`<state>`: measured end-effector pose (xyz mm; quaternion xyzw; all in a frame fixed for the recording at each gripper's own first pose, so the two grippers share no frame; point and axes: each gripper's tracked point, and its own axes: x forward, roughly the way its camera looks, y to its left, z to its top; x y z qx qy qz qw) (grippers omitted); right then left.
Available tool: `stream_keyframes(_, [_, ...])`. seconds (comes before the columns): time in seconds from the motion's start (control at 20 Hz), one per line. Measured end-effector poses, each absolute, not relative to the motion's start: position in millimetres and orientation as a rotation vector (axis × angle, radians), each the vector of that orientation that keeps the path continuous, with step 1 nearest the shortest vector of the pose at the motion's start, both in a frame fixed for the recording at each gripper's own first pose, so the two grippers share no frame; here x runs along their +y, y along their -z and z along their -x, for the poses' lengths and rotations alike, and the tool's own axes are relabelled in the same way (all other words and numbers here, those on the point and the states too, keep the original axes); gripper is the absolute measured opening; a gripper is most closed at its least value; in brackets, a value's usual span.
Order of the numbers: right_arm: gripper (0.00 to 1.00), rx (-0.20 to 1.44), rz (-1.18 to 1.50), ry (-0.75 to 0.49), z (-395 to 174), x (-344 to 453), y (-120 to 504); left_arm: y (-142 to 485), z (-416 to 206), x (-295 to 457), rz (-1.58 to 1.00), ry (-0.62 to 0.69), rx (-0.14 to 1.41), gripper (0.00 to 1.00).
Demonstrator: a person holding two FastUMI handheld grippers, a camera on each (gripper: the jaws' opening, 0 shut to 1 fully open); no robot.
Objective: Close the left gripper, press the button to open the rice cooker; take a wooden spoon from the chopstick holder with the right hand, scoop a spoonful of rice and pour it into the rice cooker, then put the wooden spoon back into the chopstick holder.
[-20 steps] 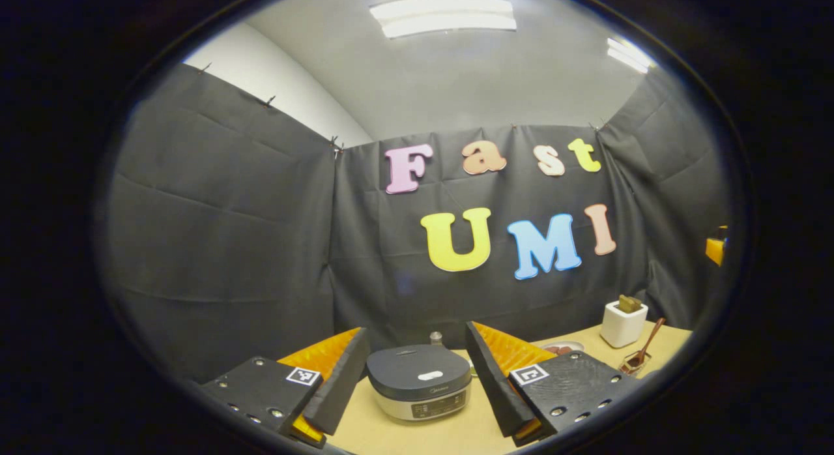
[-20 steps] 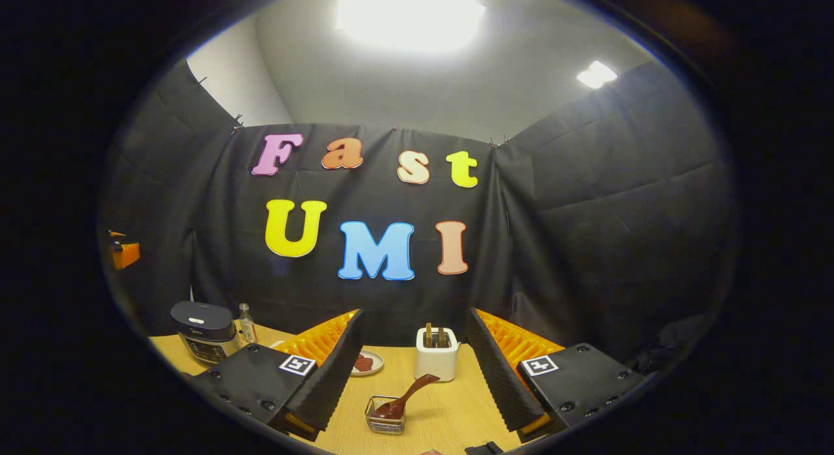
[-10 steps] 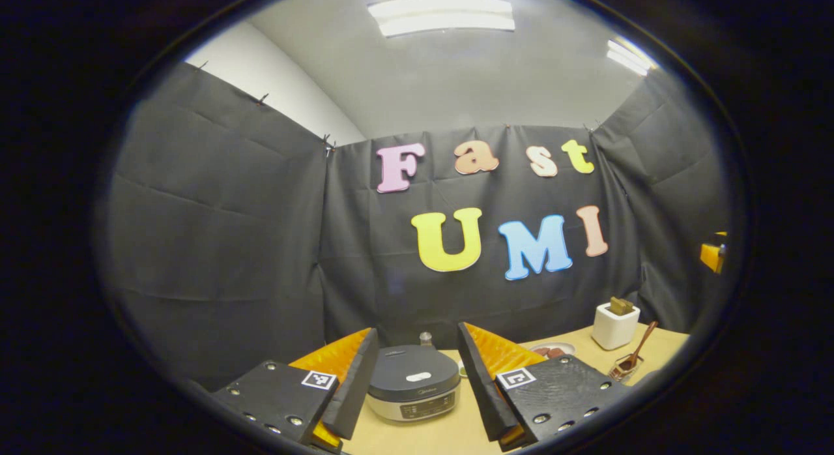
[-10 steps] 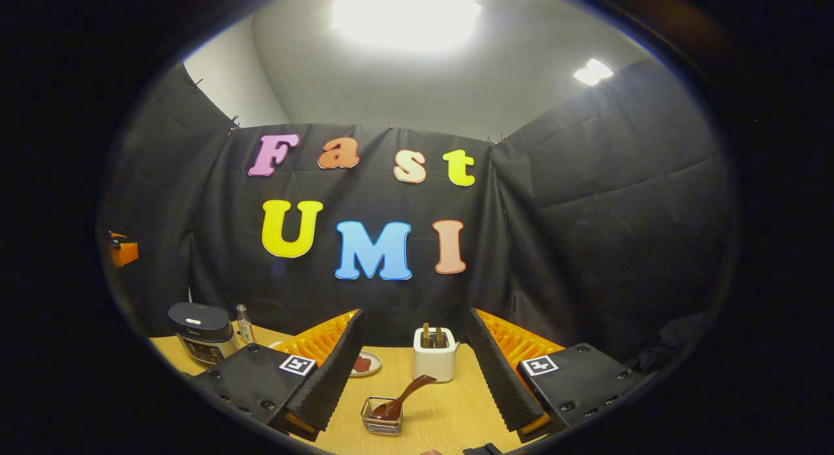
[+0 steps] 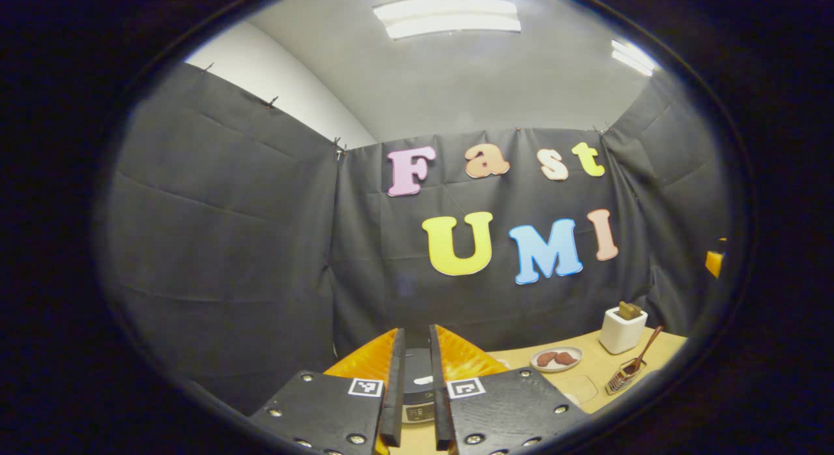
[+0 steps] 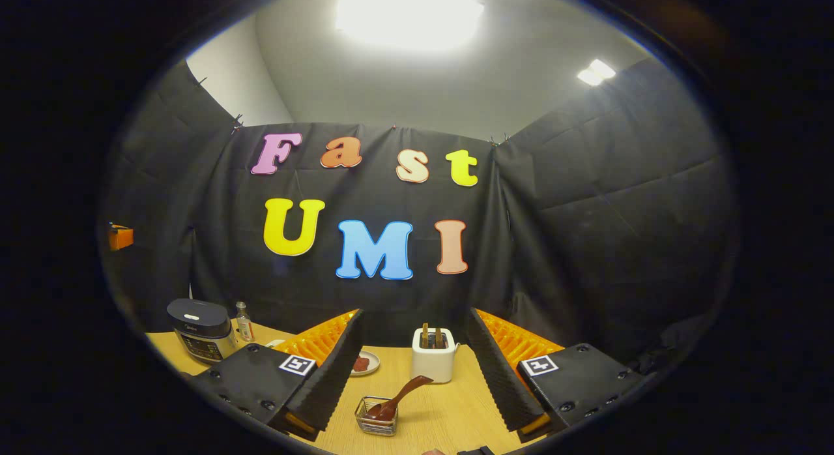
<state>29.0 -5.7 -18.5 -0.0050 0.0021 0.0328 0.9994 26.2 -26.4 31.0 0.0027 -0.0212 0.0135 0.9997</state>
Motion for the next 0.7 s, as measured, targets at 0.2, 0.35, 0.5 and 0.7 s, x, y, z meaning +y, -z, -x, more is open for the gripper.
stream_keyframes(0.2, [0.98,0.019,0.014,-0.101,-31.2,-6.4,30.8,-28.3,-24.4,-24.8,0.005,-0.038,-0.034,0.01])
stream_keyframes(0.35, [0.97,0.035,-0.011,-0.105,-31.5,-4.4,33.8,-27.1,-37.1,-19.2,0.019,-0.027,-0.022,0.01])
stream_keyframes(0.5, [0.96,0.038,0.000,-0.086,-33.9,-3.3,36.6,-23.4,-63.0,-11.7,0.035,-0.006,-0.009,0.01])
stream_keyframes(0.7, [0.97,0.053,-0.019,-0.041,-35.3,6.0,38.0,-8.0,-104.6,-8.6,0.034,0.046,0.014,0.01])
